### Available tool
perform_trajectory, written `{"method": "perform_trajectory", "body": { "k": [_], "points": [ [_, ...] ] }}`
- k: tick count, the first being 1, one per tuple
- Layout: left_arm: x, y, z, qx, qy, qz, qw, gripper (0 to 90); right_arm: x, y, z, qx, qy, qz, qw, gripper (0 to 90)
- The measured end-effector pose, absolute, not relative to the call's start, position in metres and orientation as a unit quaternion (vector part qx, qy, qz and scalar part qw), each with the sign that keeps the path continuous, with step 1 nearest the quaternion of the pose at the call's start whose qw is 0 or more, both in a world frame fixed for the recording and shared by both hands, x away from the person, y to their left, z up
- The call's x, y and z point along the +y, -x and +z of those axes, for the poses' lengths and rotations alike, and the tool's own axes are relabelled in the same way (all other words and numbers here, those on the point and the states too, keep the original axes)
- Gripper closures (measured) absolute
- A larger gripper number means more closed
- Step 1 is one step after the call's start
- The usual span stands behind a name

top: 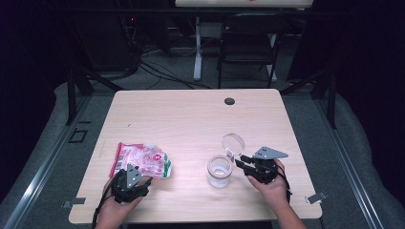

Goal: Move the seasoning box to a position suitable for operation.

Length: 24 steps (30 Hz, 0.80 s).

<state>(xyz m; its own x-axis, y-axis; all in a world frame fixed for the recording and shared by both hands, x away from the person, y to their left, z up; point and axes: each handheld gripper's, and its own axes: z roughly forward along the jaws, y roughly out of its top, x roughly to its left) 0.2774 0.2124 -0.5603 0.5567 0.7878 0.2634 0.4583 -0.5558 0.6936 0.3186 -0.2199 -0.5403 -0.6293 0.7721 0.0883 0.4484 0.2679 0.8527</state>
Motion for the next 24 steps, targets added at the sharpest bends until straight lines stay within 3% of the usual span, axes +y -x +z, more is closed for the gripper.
{"method": "perform_trajectory", "body": {
  "k": [24],
  "points": [
    [0.194,-0.292,-0.574,0.342,-0.845,0.325,0.250,37.8,-0.223,-0.318,-0.540,0.775,-0.394,0.461,0.178,67.6]
  ]
}}
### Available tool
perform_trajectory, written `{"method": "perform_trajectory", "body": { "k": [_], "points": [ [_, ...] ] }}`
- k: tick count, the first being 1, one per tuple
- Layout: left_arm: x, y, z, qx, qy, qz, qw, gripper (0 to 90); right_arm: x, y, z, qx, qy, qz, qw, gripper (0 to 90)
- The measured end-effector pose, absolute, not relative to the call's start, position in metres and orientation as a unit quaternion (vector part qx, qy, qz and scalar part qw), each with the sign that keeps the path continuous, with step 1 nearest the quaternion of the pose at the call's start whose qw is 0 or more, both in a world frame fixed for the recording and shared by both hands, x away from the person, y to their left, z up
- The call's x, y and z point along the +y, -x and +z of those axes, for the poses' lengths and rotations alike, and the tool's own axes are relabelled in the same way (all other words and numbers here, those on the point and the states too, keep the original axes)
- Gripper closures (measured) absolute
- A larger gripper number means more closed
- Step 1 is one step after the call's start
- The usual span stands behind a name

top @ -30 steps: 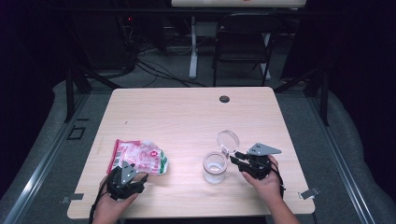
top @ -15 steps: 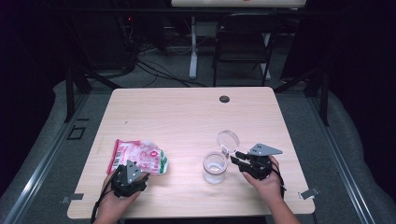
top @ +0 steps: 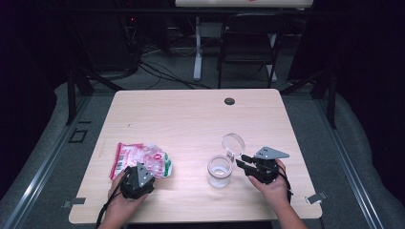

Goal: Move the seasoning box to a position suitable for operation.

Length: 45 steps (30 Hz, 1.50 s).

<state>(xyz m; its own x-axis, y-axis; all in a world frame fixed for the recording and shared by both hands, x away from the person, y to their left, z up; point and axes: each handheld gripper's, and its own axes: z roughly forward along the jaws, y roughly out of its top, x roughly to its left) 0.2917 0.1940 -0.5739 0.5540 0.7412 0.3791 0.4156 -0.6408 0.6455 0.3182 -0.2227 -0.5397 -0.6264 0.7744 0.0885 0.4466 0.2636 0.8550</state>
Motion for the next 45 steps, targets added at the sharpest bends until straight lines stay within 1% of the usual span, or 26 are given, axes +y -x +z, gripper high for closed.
{"method": "perform_trajectory", "body": {
  "k": [5,11,14,23,27,34,38,45],
  "points": [
    [0.187,-0.295,-0.578,0.336,-0.847,0.336,0.238,38.6,-0.223,-0.318,-0.540,0.774,-0.395,0.462,0.177,67.2],
    [0.186,-0.297,-0.578,0.342,-0.849,0.326,0.235,43.2,-0.224,-0.318,-0.539,0.774,-0.395,0.463,0.178,67.1],
    [0.187,-0.298,-0.578,0.342,-0.847,0.330,0.238,46.2,-0.224,-0.318,-0.539,0.773,-0.396,0.463,0.178,66.9],
    [0.188,-0.297,-0.579,0.332,-0.853,0.333,0.229,61.1,-0.226,-0.318,-0.539,0.772,-0.397,0.463,0.179,66.8],
    [0.190,-0.296,-0.578,0.330,-0.853,0.333,0.230,71.9,-0.226,-0.318,-0.539,0.771,-0.399,0.464,0.180,66.8],
    [0.199,-0.295,-0.570,0.344,-0.842,0.334,0.248,87.2,-0.227,-0.318,-0.539,0.770,-0.400,0.464,0.180,66.6],
    [0.205,-0.295,-0.566,0.359,-0.833,0.323,0.268,89.1,-0.227,-0.319,-0.540,0.769,-0.400,0.465,0.180,66.5],
    [0.219,-0.295,-0.558,0.401,-0.804,0.304,0.318,89.8,-0.227,-0.318,-0.539,0.769,-0.399,0.466,0.179,66.2]
  ]
}}
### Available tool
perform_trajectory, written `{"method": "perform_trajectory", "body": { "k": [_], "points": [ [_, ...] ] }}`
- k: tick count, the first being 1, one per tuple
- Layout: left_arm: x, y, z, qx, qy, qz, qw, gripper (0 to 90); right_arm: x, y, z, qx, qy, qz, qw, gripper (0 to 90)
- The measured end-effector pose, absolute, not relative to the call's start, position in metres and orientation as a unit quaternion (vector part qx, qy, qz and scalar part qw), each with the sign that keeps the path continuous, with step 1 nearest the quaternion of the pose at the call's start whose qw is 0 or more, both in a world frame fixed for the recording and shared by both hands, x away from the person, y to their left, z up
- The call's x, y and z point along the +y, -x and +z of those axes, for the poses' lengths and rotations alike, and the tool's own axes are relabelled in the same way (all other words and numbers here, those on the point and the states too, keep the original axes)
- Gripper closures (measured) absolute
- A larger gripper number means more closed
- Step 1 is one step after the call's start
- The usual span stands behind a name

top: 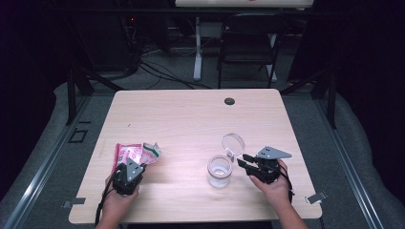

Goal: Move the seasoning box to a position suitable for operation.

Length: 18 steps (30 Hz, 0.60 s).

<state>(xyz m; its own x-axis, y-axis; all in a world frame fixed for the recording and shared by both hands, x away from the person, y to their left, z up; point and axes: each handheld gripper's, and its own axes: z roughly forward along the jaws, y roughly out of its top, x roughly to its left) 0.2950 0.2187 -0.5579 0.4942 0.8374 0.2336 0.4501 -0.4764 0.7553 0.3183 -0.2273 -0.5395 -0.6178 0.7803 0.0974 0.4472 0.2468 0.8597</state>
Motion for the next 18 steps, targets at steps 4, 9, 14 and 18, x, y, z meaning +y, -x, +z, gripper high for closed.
{"method": "perform_trajectory", "body": {
  "k": [4,9,14,18],
  "points": [
    [0.223,-0.295,-0.556,0.412,-0.793,0.299,0.334,89.8,-0.228,-0.318,-0.540,0.769,-0.399,0.466,0.178,66.1],
    [0.224,-0.295,-0.552,0.424,-0.785,0.306,0.333,89.8,-0.228,-0.318,-0.539,0.770,-0.398,0.466,0.177,65.8],
    [0.233,-0.297,-0.544,0.436,-0.776,0.294,0.349,90.0,-0.228,-0.317,-0.539,0.769,-0.399,0.467,0.178,65.6],
    [0.239,-0.298,-0.537,0.445,-0.766,0.297,0.356,90.0,-0.228,-0.317,-0.539,0.769,-0.400,0.466,0.178,65.5]
  ]
}}
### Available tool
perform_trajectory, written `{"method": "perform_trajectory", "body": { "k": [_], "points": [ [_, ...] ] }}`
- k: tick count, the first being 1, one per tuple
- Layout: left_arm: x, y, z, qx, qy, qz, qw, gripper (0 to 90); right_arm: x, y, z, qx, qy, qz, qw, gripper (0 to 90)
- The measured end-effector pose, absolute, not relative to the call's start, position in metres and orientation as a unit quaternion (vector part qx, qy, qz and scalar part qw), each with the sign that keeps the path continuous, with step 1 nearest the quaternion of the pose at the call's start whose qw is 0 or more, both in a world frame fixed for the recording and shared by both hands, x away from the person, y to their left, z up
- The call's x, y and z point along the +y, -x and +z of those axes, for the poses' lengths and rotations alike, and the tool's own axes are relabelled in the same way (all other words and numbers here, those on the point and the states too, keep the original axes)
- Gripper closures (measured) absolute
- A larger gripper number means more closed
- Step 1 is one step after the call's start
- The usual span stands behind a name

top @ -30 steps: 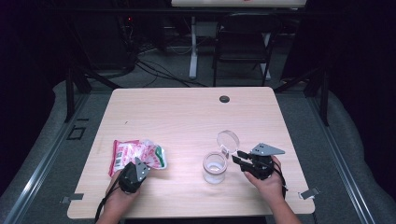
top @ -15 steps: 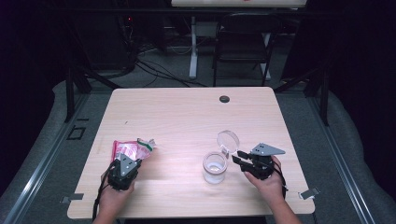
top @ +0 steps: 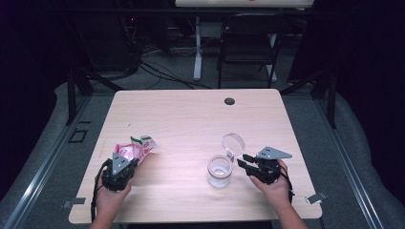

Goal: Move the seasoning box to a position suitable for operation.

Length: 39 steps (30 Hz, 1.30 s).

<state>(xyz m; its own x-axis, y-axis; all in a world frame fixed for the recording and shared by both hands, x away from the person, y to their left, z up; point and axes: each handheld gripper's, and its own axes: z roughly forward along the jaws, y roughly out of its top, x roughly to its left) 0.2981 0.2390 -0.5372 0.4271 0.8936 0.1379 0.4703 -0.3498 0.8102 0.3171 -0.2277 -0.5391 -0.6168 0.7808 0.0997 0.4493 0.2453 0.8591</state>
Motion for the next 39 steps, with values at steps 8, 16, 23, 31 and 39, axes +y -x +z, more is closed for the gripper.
{"method": "perform_trajectory", "body": {
  "k": [8,16,23,31,39],
  "points": [
    [0.242,-0.301,-0.526,0.443,-0.769,0.296,0.353,90.0,-0.228,-0.317,-0.539,0.764,-0.405,0.470,0.176,65.5],
    [0.248,-0.304,-0.518,0.447,-0.769,0.286,0.357,90.0,-0.231,-0.316,-0.539,0.762,-0.408,0.471,0.176,65.4],
    [0.251,-0.307,-0.503,0.450,-0.767,0.299,0.346,90.0,-0.231,-0.316,-0.539,0.760,-0.409,0.475,0.173,65.5],
    [0.256,-0.311,-0.486,0.448,-0.763,0.313,0.345,90.0,-0.232,-0.316,-0.539,0.757,-0.411,0.478,0.172,65.6],
    [0.256,-0.317,-0.478,0.448,-0.766,0.314,0.338,90.0,-0.233,-0.315,-0.538,0.755,-0.413,0.478,0.174,65.6]
  ]
}}
